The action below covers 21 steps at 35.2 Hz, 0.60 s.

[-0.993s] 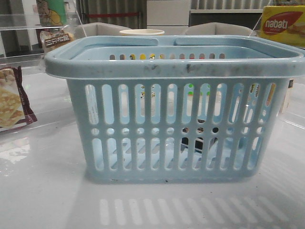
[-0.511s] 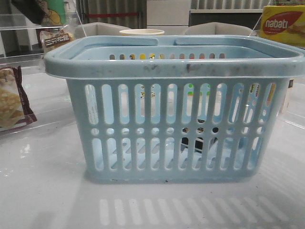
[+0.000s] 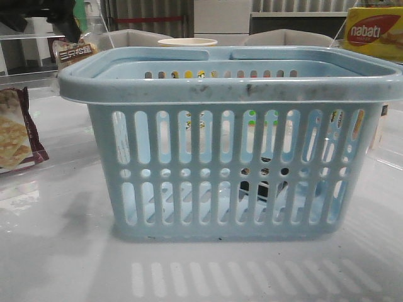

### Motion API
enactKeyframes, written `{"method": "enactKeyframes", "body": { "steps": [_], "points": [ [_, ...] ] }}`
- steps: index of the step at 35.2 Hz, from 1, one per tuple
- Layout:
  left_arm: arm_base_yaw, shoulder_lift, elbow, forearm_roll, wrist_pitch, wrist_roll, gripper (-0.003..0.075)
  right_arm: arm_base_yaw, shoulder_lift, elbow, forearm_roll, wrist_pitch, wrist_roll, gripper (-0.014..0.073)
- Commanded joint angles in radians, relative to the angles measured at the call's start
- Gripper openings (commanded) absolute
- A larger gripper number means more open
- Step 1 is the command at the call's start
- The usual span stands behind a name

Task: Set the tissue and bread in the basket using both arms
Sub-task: 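Reach the left gripper to the shelf and grasp the wrapped bread, then carry the bread over the basket with the left gripper and drop it in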

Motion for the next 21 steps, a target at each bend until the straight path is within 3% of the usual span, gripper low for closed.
{"method": "enactKeyframes", "body": {
  "steps": [1,12,21],
  "points": [
    [0.001,0.011,-0.077,0.004,-0.128,-0.002,0.0673,-0.001,0.003,-0.026,-0.006,-0.073,-0.011,0.0569],
    [0.007,0.114,-0.099,0.074,-0.327,-0.002,0.0667,-0.001,0.003,-0.026,-0.006,-0.073,-0.011,0.0569],
    [0.032,0.137,-0.099,0.106,-0.365,-0.002,0.0536,-0.001,0.003,-0.026,-0.006,-0.073,-0.011,0.0569]
  ]
}}
